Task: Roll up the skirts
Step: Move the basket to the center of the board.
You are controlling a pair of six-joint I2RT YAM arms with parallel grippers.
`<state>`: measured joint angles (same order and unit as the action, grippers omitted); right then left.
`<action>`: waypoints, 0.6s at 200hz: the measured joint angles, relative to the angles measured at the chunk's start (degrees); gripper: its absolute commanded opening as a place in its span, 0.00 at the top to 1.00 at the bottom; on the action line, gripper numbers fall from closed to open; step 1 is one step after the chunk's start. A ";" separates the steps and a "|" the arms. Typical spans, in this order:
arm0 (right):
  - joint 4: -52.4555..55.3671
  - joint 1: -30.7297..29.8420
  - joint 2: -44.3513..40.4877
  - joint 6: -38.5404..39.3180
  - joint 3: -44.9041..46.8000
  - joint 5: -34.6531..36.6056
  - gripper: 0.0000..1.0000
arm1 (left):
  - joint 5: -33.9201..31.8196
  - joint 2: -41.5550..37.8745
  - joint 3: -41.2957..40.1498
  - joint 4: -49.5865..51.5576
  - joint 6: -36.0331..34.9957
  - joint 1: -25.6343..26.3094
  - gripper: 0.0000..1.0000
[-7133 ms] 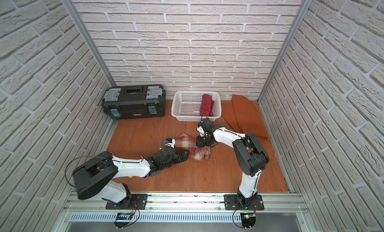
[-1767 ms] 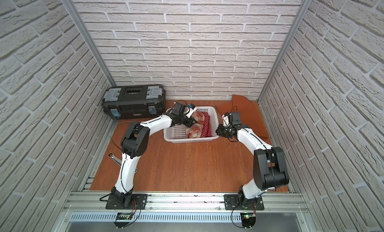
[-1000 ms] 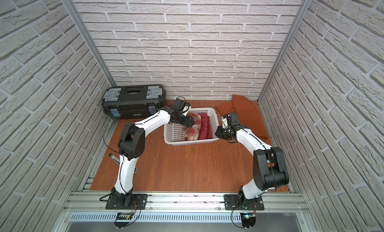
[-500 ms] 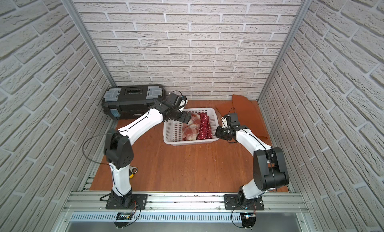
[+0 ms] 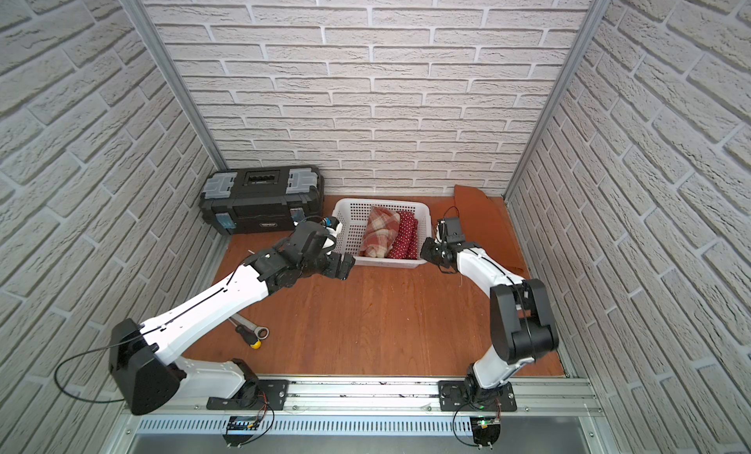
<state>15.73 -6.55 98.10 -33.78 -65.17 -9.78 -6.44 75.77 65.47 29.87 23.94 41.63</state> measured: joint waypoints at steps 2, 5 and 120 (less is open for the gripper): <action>0.00 0.00 1.05 0.02 -1.09 -0.20 0.98 | 0.00 -0.15 -0.24 -0.11 0.15 0.00 0.02; -0.13 0.00 2.23 0.02 -2.51 -0.33 0.98 | 0.00 -0.26 -0.59 -0.37 0.15 0.00 0.02; 4.02 -1.53 26.49 -2.32 -35.56 2.93 0.85 | 3.26 -1.95 -8.02 -9.14 1.75 -2.56 0.02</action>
<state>19.75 -8.08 124.60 -36.10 -100.73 -6.85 -3.18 73.82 57.45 20.73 25.69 39.07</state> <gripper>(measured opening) 0.147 0.983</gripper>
